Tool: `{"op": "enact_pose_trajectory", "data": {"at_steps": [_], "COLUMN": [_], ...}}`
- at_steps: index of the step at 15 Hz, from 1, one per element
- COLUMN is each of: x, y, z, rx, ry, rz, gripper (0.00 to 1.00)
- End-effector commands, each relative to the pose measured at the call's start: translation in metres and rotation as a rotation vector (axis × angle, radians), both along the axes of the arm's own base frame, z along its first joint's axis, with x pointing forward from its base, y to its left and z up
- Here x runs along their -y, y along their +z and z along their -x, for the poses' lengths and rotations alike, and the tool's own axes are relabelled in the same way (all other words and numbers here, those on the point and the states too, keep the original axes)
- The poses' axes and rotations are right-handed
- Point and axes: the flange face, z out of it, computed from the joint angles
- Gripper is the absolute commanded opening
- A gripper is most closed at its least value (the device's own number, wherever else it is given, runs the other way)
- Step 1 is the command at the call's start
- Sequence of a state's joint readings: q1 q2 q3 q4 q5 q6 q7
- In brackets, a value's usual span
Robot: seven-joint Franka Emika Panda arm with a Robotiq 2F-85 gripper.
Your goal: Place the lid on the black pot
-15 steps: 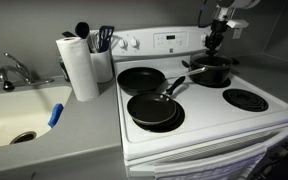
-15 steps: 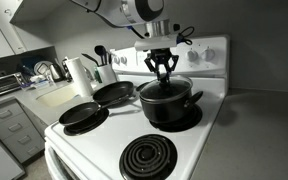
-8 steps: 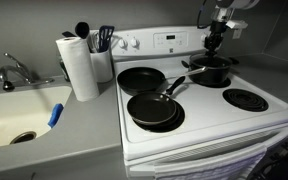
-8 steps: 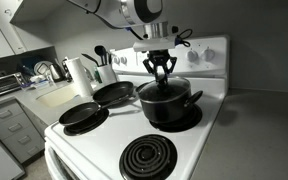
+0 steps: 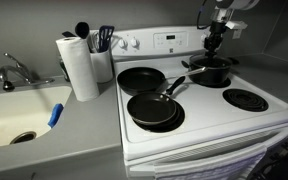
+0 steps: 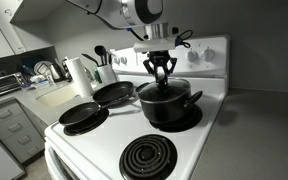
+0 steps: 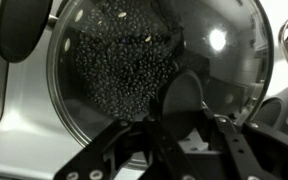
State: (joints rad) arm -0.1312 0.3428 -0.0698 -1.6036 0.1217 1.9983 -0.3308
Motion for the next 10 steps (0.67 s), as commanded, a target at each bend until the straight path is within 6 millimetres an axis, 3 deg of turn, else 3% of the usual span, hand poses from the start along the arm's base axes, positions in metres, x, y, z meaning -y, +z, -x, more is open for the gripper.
{"op": "enact_pose_trajectory", "data": {"at_steps": [1,4,5,6,10], "x": [-0.001,0.000,0.000,0.000,-0.001], "y": [-0.002,-0.001,0.000,0.002,0.010], "z": [0.000,0.000,0.000,0.001,0.001], "rx": [-0.017,-0.017,-0.019,-0.021,-0.024], "ry": [-0.004,-0.006,-0.005,-0.004,-0.002], "rz": [-0.027,-0.025,-0.023,-0.021,-0.011], "gripper": [0.13,0.13,0.47,0.64,0.91]}}
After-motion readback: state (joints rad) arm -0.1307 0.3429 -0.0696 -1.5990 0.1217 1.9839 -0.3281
